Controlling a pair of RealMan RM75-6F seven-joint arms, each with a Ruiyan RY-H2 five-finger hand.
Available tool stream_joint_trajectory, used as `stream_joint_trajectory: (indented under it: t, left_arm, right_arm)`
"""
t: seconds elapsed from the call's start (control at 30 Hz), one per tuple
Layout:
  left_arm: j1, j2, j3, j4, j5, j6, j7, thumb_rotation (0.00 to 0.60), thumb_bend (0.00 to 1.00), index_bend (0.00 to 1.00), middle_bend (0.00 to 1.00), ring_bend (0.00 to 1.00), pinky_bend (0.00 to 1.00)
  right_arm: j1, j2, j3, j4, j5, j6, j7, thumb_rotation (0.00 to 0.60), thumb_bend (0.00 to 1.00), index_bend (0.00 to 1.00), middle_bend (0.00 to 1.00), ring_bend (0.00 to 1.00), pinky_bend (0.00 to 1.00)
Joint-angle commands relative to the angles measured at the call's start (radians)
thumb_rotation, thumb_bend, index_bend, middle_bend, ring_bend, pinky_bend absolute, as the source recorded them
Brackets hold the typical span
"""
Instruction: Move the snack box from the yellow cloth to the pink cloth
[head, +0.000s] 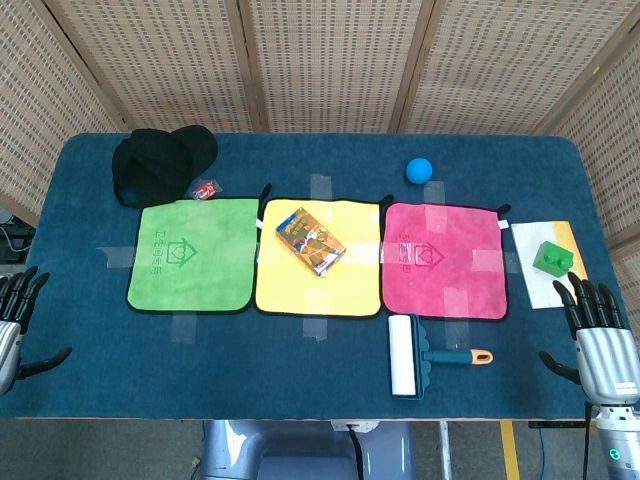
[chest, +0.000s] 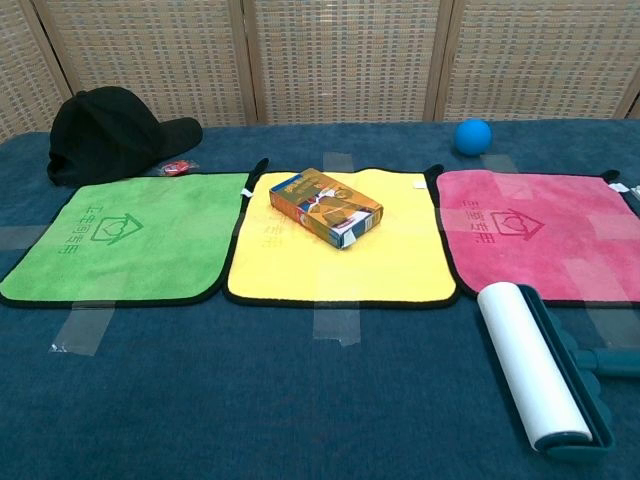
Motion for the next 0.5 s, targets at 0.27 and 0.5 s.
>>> stream_joint_trajectory:
  t: [0.27, 0.5]
  left_arm:
    - [-0.003, -0.005, -0.001, 0.001, -0.001, -0.006, 0.011, 0.6, 0.0, 0.0, 0.0, 0.0, 0.0]
    - [-0.012, -0.021, -0.003, 0.009, -0.008, -0.025, 0.03, 0.6, 0.0, 0.0, 0.0, 0.0, 0.0]
  right_arm:
    - [0.01, 0.001, -0.007, -0.001, -0.005, -0.025, 0.008, 0.6, 0.0, 0.0, 0.0, 0.0, 0.0]
    - [0.102, 0.006, 0.032, -0.01, -0.009, -0.124, -0.001, 0.6, 0.57, 0.06, 0.0, 0.0, 0.0]
